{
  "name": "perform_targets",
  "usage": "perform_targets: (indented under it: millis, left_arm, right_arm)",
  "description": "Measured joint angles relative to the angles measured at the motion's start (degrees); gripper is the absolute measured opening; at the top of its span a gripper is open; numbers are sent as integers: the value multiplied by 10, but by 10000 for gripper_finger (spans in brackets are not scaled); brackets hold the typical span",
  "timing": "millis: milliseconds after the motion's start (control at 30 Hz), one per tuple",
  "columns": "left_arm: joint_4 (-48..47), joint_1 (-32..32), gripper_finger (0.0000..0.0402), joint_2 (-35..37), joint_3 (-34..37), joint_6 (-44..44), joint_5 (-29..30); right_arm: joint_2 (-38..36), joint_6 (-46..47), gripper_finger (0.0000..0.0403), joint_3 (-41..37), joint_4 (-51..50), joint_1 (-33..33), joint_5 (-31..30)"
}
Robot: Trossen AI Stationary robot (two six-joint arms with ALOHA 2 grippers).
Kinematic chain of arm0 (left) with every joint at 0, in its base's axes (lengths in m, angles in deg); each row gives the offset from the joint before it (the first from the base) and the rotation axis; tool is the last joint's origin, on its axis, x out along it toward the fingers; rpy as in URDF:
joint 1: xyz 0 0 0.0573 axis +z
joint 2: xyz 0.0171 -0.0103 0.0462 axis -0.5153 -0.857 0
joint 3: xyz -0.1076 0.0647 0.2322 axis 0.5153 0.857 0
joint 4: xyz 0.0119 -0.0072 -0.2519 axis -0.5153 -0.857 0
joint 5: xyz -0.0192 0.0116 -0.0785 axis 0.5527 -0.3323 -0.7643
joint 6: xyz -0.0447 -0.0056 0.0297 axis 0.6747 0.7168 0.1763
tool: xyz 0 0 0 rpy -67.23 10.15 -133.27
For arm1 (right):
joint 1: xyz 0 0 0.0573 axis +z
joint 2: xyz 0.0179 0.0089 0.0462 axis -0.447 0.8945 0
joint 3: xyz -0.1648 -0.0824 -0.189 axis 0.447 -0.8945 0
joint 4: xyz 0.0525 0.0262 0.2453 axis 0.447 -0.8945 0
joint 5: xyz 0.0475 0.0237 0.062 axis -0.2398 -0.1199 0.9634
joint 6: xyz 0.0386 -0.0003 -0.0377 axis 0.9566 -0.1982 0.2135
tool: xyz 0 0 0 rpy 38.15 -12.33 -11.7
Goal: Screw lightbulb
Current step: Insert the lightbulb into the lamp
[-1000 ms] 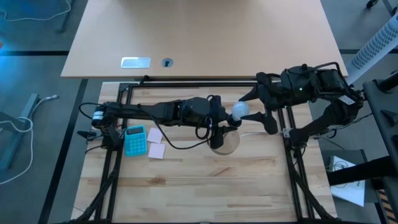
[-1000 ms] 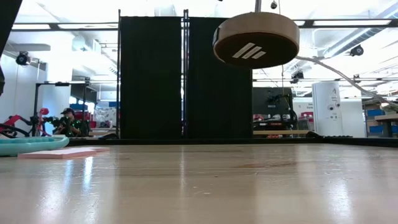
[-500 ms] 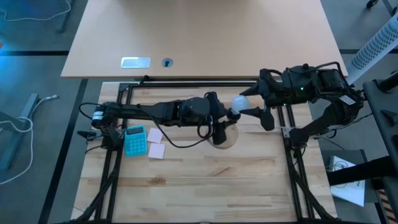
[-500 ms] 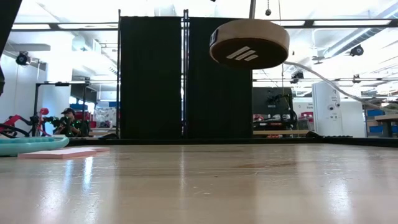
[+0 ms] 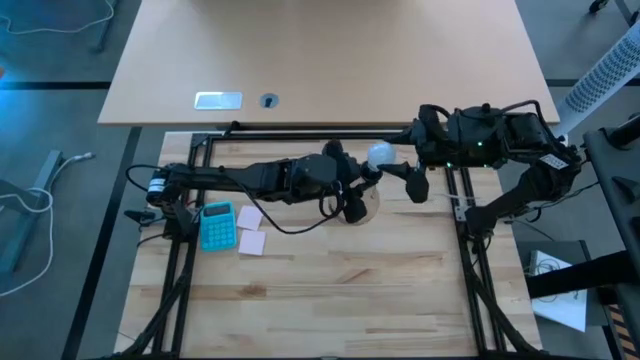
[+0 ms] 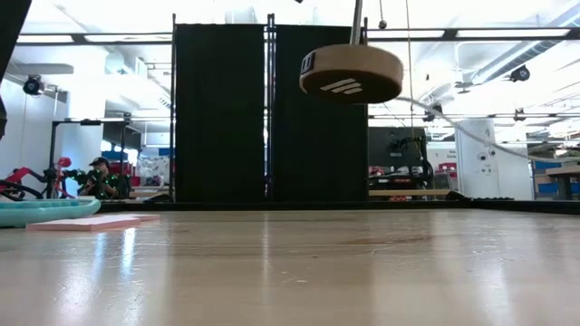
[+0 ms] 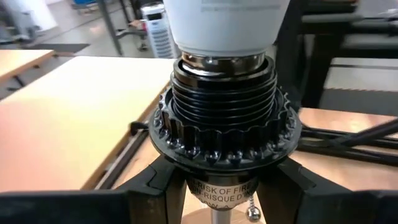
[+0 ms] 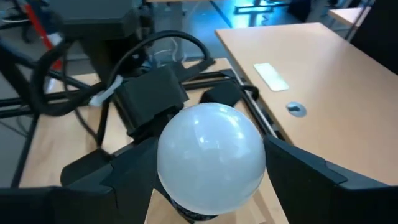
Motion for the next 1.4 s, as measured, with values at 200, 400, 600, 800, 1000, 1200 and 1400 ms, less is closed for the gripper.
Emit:
perform_targets:
  millis: [200, 400, 600, 800, 1000, 1200, 1400]
  left_arm:
    - [0, 4, 143, 0, 0, -9, 30]
    - [-1, 5, 143, 0, 0, -14, 73]
    - [3, 12, 143, 0, 0, -8, 109]
    - [0, 30, 143, 0, 1, 15, 112]
    - [14, 35, 143, 1, 1, -13, 120]
    - [14, 35, 143, 4, -1, -17, 118]
    - [6, 35, 143, 2, -1, -23, 116]
  right_arm:
    - [18, 34, 277, 0, 13, -4, -39]
    - [34, 91, 280, 0, 18, -4, -101]
    - [45, 136, 274, 3, 30, -4, -158]
    - [58, 169, 279, 3, 34, -16, -197]
    - [59, 220, 305, 2, 18, -28, -178]
    - [40, 215, 341, 6, 7, -28, -164]
    - [17, 155, 350, 31, -8, -30, -77]
